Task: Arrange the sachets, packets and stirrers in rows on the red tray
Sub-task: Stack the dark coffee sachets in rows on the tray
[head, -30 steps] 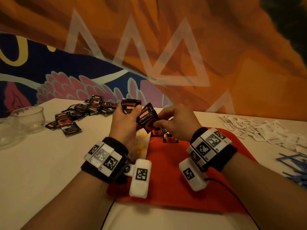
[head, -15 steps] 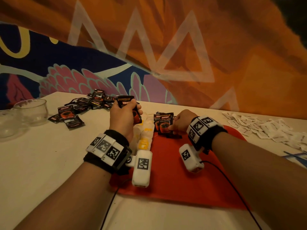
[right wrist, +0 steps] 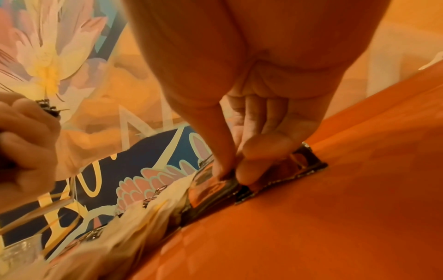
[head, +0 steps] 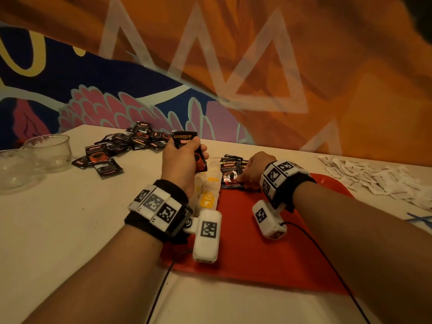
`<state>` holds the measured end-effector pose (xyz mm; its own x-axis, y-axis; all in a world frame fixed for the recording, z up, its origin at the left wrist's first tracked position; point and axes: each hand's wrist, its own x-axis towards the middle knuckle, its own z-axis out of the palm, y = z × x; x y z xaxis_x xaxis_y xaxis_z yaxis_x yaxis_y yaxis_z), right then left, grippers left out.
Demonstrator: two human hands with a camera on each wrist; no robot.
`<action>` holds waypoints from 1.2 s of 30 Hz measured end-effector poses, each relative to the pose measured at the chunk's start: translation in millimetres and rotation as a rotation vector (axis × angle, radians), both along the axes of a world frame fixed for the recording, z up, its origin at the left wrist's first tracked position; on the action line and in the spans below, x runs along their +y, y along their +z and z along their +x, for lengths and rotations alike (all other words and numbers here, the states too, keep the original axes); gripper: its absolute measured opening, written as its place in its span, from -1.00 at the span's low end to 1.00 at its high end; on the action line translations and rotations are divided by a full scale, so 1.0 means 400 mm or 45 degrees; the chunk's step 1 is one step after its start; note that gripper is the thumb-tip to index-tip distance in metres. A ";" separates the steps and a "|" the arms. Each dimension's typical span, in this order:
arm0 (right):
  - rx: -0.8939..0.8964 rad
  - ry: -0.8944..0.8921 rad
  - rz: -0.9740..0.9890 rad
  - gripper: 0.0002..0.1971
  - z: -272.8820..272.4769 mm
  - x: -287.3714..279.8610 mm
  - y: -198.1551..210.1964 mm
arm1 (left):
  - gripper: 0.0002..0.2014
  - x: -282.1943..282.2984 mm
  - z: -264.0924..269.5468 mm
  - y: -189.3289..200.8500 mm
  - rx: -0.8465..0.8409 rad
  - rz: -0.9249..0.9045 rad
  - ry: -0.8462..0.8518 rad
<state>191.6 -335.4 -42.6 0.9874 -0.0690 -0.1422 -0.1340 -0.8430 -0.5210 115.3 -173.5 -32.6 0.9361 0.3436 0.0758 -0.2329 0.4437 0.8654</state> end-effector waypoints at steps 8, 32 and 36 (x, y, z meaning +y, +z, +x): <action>-0.028 0.068 -0.047 -0.62 -0.016 -0.036 0.016 | -0.83 0.000 0.000 -0.004 0.001 -0.002 -0.001; -0.025 0.272 -0.535 -0.56 -0.036 -0.072 0.026 | -0.85 -0.003 0.003 -0.007 0.024 -0.002 -0.054; -0.081 0.279 -0.418 -0.61 -0.056 -0.078 0.050 | -0.78 -0.007 -0.008 -0.002 0.081 0.023 -0.147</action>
<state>169.1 -366.6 -22.7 0.9900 0.1125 -0.0853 0.0914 -0.9711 -0.2205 112.2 -176.2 -33.5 0.9723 0.2327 0.0201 -0.1256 0.4482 0.8851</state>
